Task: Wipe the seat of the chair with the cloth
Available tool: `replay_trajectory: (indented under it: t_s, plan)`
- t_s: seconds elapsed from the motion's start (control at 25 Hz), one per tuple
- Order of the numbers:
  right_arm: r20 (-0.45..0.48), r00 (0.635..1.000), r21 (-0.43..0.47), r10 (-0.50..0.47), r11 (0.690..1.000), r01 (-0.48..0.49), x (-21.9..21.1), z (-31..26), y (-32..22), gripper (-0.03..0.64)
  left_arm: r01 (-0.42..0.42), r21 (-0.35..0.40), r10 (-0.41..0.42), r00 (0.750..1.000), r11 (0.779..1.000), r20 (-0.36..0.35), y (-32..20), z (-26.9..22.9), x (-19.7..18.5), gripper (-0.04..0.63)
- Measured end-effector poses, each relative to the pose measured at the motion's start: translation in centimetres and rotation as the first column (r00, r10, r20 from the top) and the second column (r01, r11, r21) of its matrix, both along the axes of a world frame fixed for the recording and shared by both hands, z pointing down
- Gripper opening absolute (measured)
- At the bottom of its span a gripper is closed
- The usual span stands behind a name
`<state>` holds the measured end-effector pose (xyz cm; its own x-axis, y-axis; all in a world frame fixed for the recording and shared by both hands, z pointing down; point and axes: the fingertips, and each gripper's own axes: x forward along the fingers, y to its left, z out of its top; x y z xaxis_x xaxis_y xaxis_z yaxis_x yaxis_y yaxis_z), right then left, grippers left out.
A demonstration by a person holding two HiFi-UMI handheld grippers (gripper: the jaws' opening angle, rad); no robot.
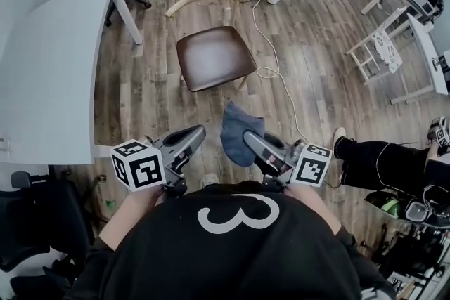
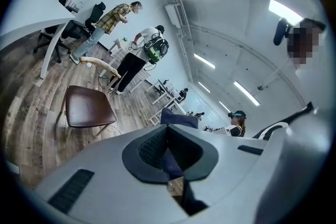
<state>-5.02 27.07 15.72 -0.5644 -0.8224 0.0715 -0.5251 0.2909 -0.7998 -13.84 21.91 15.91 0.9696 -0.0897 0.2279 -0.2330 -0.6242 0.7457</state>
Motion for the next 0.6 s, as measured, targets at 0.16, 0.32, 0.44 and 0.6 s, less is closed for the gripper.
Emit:
replay_trajectory:
  t_s: [0.16, 0.32, 0.44, 0.6]
  plan:
    - [-0.002, 1.0, -0.018, -0.017, 1.0, 0.017, 0.1, 0.7, -1.5, 0.054, 0.014, -0.015, -0.014, 1.0, 1.0, 0.001, -1.7, 0.5, 0.2, 0.012]
    - [0.012, 1.0, -0.036, -0.023, 0.999, 0.023, 1.1, 1.8, -4.0, 0.054, 0.031, -0.035, -0.03, 0.999, 0.999, 0.027, -4.0, 2.0, 0.8, 0.012]
    - [0.033, 0.999, -0.059, -0.032, 0.998, 0.034, 2.2, 3.2, -6.6, 0.054, 0.061, -0.059, -0.059, 0.997, 0.996, 0.045, -6.3, 3.2, 1.6, 0.012]
    - [0.082, 0.994, -0.086, -0.076, 0.993, 0.083, 3.3, 4.7, -11.5, 0.054, 0.107, -0.085, -0.101, 0.992, 0.991, 0.072, -10.7, 4.7, 3.0, 0.012]
